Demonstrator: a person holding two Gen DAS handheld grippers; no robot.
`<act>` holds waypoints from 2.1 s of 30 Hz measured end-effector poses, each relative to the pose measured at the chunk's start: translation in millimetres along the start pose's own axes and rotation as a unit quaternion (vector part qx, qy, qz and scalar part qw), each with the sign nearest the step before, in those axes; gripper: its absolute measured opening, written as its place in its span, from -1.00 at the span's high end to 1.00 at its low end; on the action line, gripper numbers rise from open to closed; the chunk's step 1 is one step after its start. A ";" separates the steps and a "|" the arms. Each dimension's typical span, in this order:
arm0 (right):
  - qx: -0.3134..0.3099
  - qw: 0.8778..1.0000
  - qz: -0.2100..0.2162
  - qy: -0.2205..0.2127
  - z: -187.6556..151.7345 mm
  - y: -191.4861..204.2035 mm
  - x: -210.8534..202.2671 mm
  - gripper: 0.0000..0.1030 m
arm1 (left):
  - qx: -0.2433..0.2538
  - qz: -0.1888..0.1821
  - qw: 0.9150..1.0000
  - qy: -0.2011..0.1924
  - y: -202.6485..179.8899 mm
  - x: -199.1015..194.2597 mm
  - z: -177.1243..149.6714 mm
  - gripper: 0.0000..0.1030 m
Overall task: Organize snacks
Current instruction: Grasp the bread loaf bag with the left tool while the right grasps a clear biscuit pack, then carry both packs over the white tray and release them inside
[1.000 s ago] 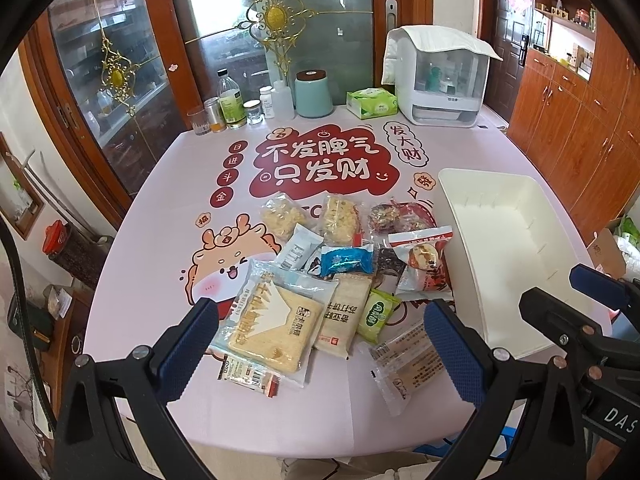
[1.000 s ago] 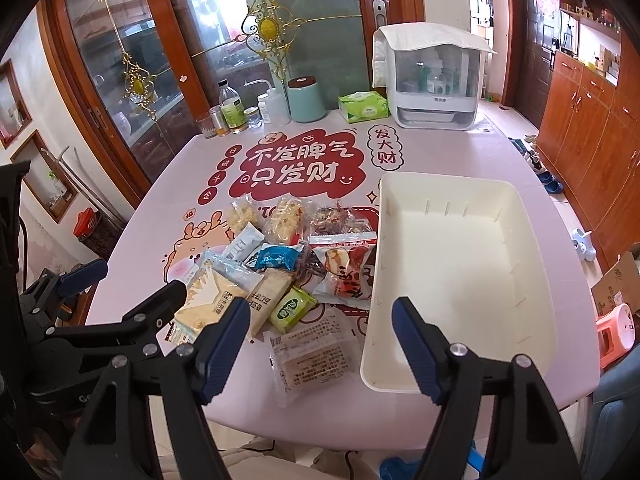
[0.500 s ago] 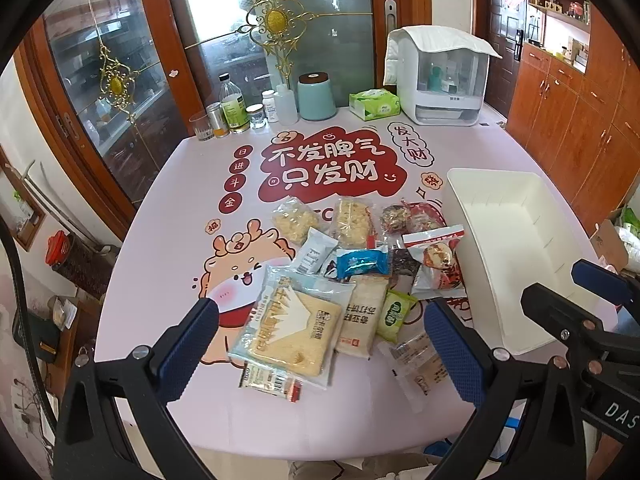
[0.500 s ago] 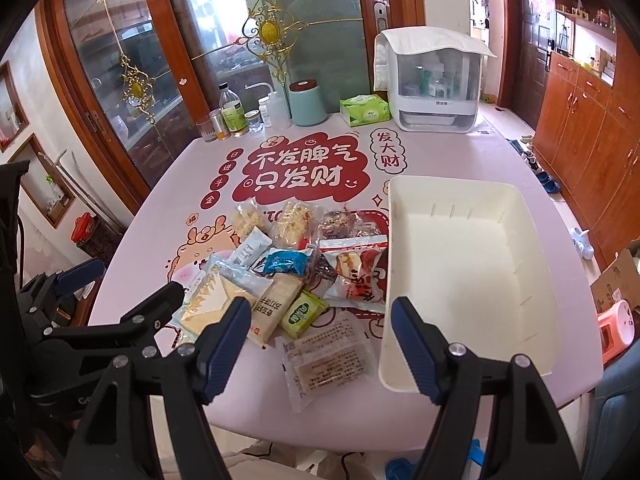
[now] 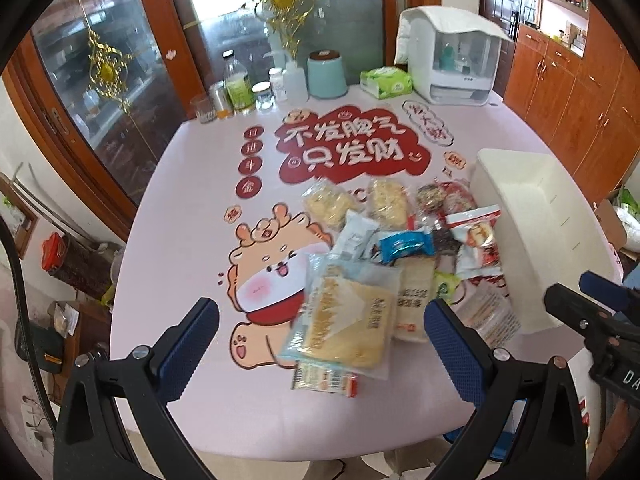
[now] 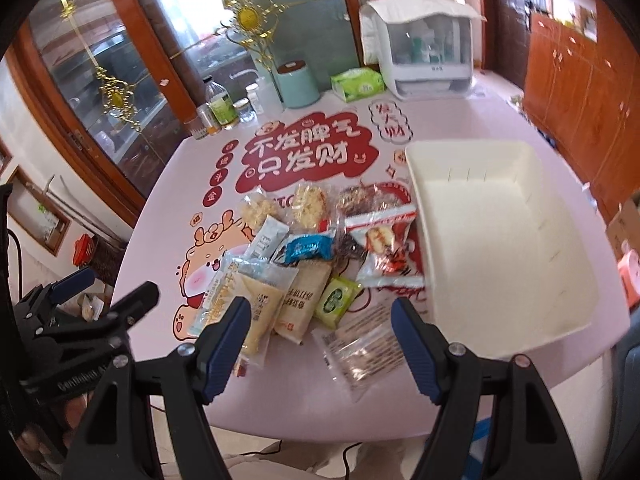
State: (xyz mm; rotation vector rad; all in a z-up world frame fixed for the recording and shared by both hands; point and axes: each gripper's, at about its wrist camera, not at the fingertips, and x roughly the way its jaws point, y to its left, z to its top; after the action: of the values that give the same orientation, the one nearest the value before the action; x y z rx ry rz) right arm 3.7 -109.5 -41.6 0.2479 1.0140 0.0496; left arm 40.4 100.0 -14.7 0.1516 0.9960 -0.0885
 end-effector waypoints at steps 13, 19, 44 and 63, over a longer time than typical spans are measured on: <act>0.123 0.989 -0.048 0.064 -46.1 -16.7 74.0 -0.42 | 0.054 -0.087 0.990 0.100 28.5 115.4 -19.8 -0.98; 0.192 0.977 -0.072 0.056 -66.1 -34.2 102.8 -0.42 | 0.067 -0.109 0.980 0.151 6.7 169.8 -29.5 -0.98; 0.281 0.943 -0.177 0.020 -76.2 -49.8 159.5 -0.70 | 0.031 -0.130 0.969 0.206 -40.6 237.4 -43.9 -1.00; 0.153 0.977 -0.151 0.002 -56.3 5.3 132.2 -0.16 | 0.038 -0.183 0.971 0.150 -17.1 195.2 -42.0 0.36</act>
State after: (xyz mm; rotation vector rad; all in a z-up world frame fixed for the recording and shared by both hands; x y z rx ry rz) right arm 26.6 -73.5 -178.9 0.3714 1.0522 -0.3845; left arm 108.9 89.3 -202.8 0.0496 1.3150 -0.4529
